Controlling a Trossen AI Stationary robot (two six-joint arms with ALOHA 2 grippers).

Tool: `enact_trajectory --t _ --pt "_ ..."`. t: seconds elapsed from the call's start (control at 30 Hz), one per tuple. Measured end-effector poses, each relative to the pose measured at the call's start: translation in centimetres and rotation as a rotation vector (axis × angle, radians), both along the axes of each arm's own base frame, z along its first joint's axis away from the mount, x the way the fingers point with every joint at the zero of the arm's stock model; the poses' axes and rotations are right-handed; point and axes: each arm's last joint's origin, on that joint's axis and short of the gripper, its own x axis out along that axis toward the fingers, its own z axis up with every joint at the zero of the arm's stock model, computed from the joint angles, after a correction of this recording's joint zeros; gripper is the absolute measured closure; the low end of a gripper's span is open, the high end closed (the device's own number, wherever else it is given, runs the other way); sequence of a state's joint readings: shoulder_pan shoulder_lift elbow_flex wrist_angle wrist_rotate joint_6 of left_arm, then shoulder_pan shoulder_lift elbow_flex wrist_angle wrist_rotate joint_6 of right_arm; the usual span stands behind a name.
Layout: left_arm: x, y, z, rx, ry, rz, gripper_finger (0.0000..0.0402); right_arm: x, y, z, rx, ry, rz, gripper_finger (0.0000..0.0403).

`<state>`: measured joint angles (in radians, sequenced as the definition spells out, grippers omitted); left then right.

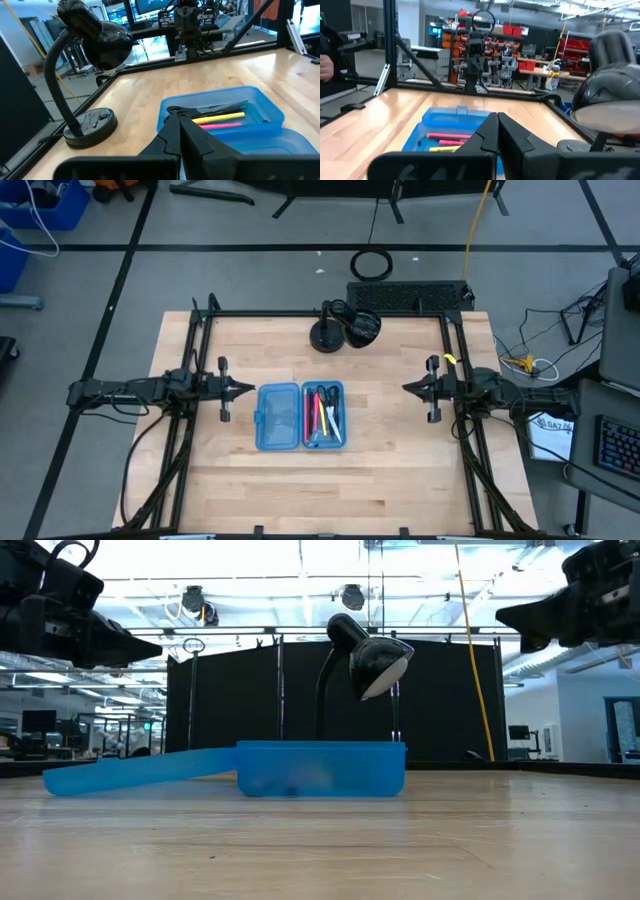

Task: Pick & place school supplies into a supply box
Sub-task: Return to Home Position

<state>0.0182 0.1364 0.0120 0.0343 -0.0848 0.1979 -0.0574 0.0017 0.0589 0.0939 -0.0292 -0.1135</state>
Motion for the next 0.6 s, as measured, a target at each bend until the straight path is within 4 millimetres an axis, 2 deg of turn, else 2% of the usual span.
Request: enact_trajectory --t 0.17,0.4,0.6 --pt "0.0 0.01 0.0 -0.048 -0.005 0.008 0.0398 0.0 0.0 0.05 -0.006 -0.005 -0.001 0.0403" --pt "0.0 0.07 0.02 -0.07 -0.011 0.03 0.0372 0.0 0.0 0.05 -0.007 -0.005 -0.002 0.0403" --pt "0.02 0.07 0.23 -0.07 -0.037 0.03 0.0371 0.01 0.0 0.02 -0.004 -0.001 -0.001 0.0403"
